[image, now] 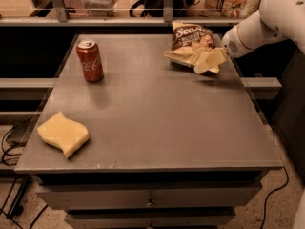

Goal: Move brown chip bag near sponge

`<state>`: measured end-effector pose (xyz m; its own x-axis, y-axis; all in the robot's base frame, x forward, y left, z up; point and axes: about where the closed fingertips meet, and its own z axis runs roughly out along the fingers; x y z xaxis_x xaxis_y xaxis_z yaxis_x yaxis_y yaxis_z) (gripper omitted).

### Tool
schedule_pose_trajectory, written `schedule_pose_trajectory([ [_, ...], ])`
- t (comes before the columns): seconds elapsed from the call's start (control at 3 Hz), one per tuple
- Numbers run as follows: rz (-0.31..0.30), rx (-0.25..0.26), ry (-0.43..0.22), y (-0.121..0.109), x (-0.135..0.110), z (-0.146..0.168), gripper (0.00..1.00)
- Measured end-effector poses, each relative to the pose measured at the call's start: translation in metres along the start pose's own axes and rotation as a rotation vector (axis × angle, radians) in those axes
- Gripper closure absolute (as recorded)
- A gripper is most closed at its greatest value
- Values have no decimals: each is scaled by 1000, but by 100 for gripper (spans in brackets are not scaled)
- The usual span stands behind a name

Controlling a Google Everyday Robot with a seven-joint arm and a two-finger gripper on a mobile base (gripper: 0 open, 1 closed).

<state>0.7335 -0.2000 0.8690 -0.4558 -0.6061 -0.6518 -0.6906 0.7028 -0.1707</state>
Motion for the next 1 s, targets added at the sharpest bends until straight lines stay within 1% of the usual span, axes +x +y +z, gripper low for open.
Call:
schedule_pose_trajectory([
  [0.33, 19, -11, -17, -1, -4, 13, 29],
  [0.67, 19, -18, -19, 4, -8, 19, 51],
  [1.0, -19, -12, -2, 10, -19, 12, 75],
])
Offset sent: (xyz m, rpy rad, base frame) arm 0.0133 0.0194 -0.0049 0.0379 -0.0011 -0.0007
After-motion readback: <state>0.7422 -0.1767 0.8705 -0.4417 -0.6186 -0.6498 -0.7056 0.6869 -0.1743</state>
